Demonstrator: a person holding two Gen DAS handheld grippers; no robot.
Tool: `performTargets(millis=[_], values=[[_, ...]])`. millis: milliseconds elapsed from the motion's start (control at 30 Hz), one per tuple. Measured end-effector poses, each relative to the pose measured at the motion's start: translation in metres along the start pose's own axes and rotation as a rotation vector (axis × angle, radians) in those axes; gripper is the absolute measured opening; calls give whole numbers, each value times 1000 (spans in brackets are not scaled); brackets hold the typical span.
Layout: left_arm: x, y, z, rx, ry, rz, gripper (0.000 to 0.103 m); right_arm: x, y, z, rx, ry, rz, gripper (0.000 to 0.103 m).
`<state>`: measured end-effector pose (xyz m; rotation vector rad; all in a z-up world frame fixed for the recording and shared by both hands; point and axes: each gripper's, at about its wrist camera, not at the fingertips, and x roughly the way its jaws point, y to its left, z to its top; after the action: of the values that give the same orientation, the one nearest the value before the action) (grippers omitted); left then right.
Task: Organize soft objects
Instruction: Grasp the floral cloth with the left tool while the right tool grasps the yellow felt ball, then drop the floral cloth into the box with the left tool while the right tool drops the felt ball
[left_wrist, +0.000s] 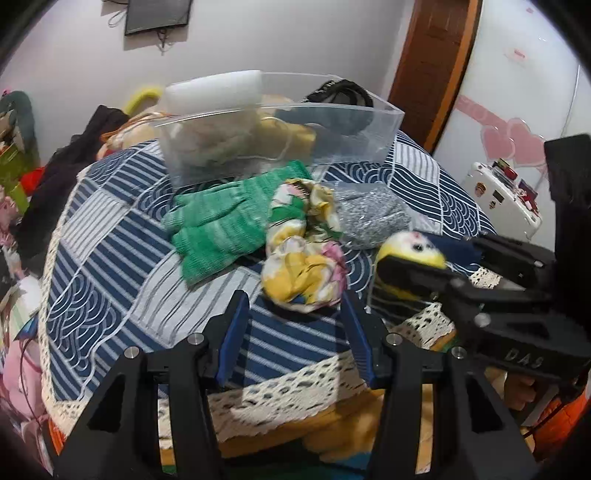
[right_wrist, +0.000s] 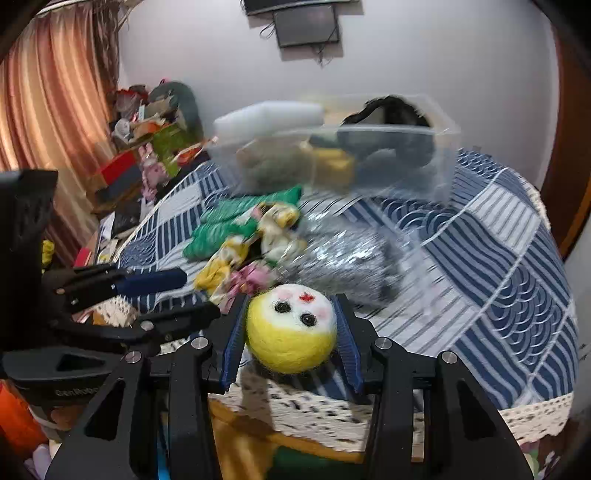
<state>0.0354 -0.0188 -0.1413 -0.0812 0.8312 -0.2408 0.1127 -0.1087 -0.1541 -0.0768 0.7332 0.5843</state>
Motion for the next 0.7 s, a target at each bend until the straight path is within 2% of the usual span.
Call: performTargets(millis=[167, 233, 267, 300, 333, 500, 700], values=[[19, -9, 10, 30, 24, 2, 51, -13, -12, 3, 13, -38, -48, 42], [26, -11, 13, 36, 28, 1, 40, -15, -16, 4, 16, -40, -54, 42], [29, -12, 13, 40, 32, 0, 23, -16, -17, 3, 13, -42, -66, 42], [28, -12, 12, 41, 27, -2, 14, -16, -16, 3, 9, -44, -74, 42], [26, -11, 11, 41, 18, -6, 11, -17, -17, 3, 6, -45, -76, 42], [-4, -12, 11, 60, -89, 24, 9, -21, -17, 7, 5, -55, -76, 42], [-30, -11, 23, 59, -170, 27, 9, -33, -17, 20, -6, -96, -91, 42]])
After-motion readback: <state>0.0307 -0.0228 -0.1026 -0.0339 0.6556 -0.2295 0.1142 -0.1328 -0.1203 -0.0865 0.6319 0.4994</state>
